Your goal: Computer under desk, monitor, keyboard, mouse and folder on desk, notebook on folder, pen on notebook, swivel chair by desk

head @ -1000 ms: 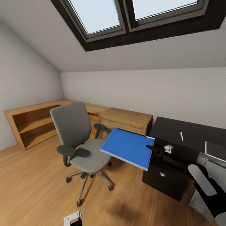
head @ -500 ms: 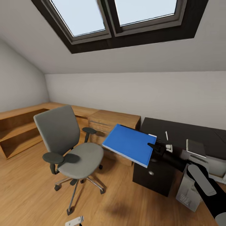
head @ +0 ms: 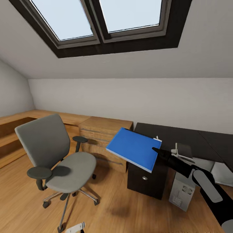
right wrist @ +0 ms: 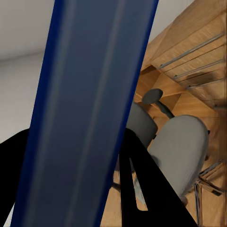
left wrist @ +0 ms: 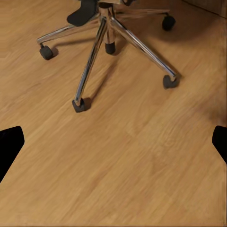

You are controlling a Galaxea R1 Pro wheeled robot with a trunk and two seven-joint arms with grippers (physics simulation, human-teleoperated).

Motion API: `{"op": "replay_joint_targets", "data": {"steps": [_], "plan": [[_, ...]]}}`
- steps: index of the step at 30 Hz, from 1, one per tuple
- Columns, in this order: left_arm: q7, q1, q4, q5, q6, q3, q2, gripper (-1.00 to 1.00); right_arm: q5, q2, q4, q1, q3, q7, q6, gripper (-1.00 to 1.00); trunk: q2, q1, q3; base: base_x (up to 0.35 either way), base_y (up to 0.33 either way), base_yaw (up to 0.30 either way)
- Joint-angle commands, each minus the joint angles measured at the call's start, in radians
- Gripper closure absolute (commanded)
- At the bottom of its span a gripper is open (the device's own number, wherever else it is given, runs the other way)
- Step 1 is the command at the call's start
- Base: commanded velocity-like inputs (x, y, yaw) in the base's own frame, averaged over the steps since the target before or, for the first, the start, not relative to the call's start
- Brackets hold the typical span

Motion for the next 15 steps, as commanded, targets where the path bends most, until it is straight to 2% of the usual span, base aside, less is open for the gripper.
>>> {"op": "replay_joint_targets", "data": {"steps": [1,3,7,10,11,13,14,15], "plan": [[0.002,-0.001,-0.002,0.003,-0.015,-0.014,-0.001,-1.00,-0.005,-0.001,0.002,0.000,0.001,0.000,0.000,1.00,0.007,-0.004,0.003,0.000,0.000,-0.267],[0.001,-0.001,-0.003,0.001,-0.017,-0.028,-0.001,-1.00,-0.005,0.000,0.001,0.000,0.002,0.000,-0.002,1.00,0.021,-0.012,0.011,0.000,0.000,-0.268],[0.005,-0.001,0.002,0.003,-0.019,-0.083,-0.008,-1.00,-0.004,0.003,-0.001,0.001,0.005,0.000,-0.004,1.00,0.049,-0.027,0.026,0.000,0.000,-0.268],[0.005,-0.001,0.005,0.002,-0.019,-0.102,-0.014,-1.00,-0.001,0.030,0.001,0.001,0.005,0.000,-0.037,1.00,0.070,-0.039,0.038,0.000,0.000,-0.269],[0.006,-0.001,0.011,0.004,-0.017,-0.150,-0.021,-1.00,0.003,0.040,0.001,0.008,0.004,-0.002,-0.057,1.00,0.077,-0.042,0.042,0.000,0.000,-0.269],[0.005,-0.001,0.031,0.005,-0.014,-0.162,-0.022,-1.00,0.003,0.042,0.003,0.011,0.005,-0.003,-0.060,1.00,0.091,-0.050,0.049,0.000,0.000,-0.269],[0.004,-0.001,0.072,0.008,-0.012,-0.165,-0.034,-1.00,0.004,0.043,0.006,0.013,0.005,-0.006,-0.071,1.00,0.098,-0.054,0.053,0.000,0.000,-0.269],[0.004,-0.001,0.078,0.009,-0.012,-0.164,-0.039,-1.00,0.004,0.043,0.006,0.013,0.005,-0.006,-0.073,1.00,0.105,-0.058,0.057,0.000,0.000,-0.269]]}}
